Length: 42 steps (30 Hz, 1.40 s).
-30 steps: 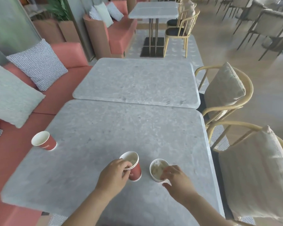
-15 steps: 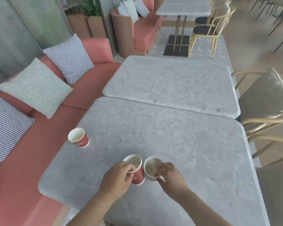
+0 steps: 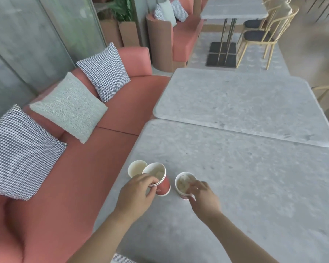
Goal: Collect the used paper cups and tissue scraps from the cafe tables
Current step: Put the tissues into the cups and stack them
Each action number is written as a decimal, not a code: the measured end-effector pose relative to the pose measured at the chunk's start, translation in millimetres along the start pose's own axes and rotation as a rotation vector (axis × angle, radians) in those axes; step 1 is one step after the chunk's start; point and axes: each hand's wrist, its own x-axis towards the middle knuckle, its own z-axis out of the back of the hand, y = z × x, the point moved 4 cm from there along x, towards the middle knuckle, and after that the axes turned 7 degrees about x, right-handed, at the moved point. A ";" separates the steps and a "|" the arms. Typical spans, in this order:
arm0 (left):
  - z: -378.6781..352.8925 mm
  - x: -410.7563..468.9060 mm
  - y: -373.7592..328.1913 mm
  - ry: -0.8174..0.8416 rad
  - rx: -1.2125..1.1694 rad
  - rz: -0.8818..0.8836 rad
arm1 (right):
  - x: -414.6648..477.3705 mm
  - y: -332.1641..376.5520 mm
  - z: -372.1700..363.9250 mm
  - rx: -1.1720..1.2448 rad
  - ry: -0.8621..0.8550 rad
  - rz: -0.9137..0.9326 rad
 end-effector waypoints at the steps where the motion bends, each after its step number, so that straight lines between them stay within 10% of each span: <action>1: 4.2 2.9 6.7 0.004 0.000 -0.018 | 2.5 4.9 -2.4 -0.008 -0.015 -0.023; 35: 27.1 49.0 87.5 -0.070 0.017 -0.171 | 21.6 40.8 -24.0 0.011 -0.047 -0.073; 42: -1.7 59.9 107.3 0.146 0.084 -0.176 | 24.5 46.6 -21.0 -0.051 -0.039 -0.058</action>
